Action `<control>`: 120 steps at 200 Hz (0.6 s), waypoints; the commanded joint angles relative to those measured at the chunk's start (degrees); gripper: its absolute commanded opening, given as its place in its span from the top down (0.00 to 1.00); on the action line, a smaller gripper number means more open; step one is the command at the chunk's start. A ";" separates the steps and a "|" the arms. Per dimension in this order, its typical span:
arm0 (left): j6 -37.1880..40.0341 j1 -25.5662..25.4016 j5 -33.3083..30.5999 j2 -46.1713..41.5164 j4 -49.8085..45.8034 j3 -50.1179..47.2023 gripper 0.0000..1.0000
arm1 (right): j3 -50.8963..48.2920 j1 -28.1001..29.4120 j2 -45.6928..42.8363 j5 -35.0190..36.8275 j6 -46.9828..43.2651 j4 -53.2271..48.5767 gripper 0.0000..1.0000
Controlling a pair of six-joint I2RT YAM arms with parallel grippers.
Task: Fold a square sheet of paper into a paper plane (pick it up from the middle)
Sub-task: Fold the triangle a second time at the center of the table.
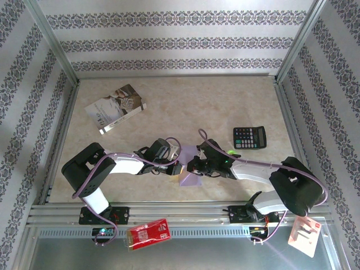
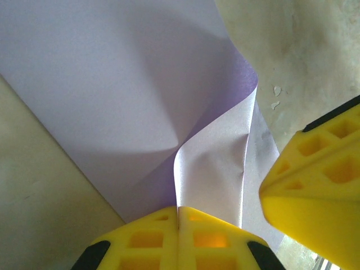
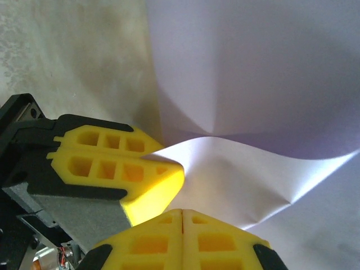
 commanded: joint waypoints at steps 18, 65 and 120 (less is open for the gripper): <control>1.76 -0.01 -5.00 4.64 -5.25 -0.45 1.00 | 0.78 0.53 4.48 -0.54 0.79 2.60 1.00; 1.76 0.00 -5.00 5.06 -5.43 -0.36 1.00 | -2.77 -0.36 4.45 -1.18 0.88 2.34 1.00; 1.85 0.01 -5.12 5.13 -5.43 -0.36 1.00 | -0.65 2.16 0.01 -0.27 2.57 0.90 1.00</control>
